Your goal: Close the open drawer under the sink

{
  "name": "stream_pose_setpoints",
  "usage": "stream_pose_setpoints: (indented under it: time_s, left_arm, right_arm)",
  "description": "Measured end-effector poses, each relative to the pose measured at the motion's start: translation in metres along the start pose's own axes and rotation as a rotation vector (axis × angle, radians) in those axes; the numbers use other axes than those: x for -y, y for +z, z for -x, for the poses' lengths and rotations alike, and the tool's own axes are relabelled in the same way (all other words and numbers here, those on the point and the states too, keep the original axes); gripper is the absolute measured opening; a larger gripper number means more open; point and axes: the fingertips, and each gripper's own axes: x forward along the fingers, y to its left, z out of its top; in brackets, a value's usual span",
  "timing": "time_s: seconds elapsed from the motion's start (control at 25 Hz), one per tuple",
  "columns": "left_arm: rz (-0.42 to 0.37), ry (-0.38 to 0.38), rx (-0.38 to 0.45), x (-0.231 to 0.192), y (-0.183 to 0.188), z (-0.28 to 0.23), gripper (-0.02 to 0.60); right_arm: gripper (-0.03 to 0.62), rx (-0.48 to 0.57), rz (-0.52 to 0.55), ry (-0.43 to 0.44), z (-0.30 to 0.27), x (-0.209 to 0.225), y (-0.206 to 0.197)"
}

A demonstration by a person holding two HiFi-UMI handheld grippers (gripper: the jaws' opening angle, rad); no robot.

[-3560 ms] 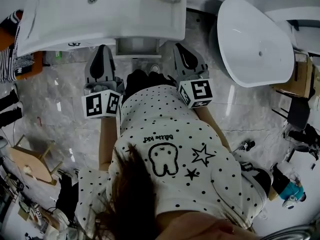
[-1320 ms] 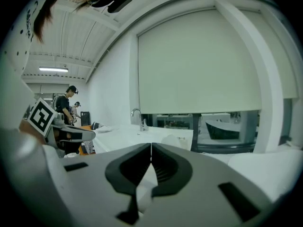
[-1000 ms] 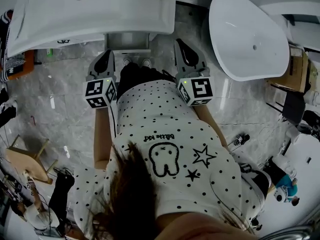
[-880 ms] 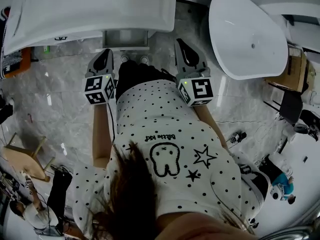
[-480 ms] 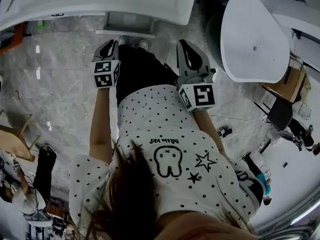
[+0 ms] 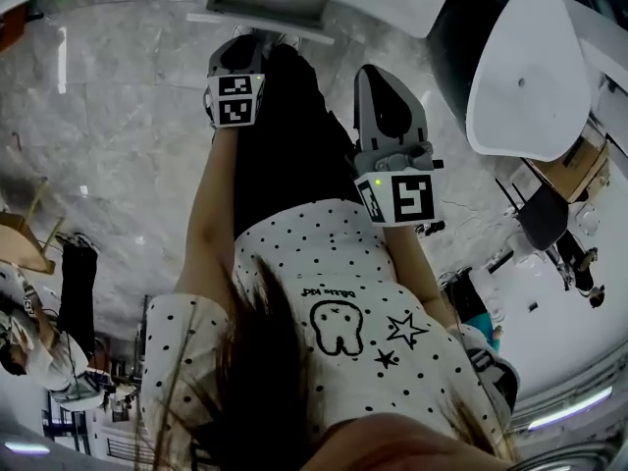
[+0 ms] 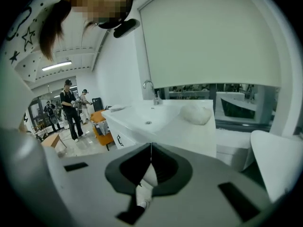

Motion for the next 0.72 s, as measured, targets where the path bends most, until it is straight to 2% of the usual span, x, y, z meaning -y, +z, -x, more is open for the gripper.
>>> stream_pose_setpoints:
  time_s: [0.2, 0.32, 0.44, 0.6, 0.72]
  left_arm:
    - [-0.017, -0.023, -0.015, -0.004, -0.027, -0.05, 0.139]
    - [-0.018, -0.053, -0.005, -0.001, -0.029, -0.073, 0.159]
    - [-0.029, -0.049, 0.022, 0.002, -0.027, -0.088, 0.169]
    - [-0.058, -0.045, 0.045, -0.002, -0.023, -0.102, 0.167]
    - [-0.028, -0.064, 0.062, -0.007, -0.022, -0.107, 0.143]
  right_arm:
    - [0.014, -0.042, -0.04, -0.042, -0.019, 0.003, -0.03]
    - [0.014, -0.078, -0.059, -0.061, -0.023, 0.002, -0.046]
    - [0.014, -0.109, -0.085, -0.078, -0.024, 0.002, -0.06]
    - [0.014, -0.144, -0.123, -0.095, -0.032, -0.006, -0.078]
    - [0.014, -0.155, -0.145, -0.109, -0.043, -0.015, -0.087]
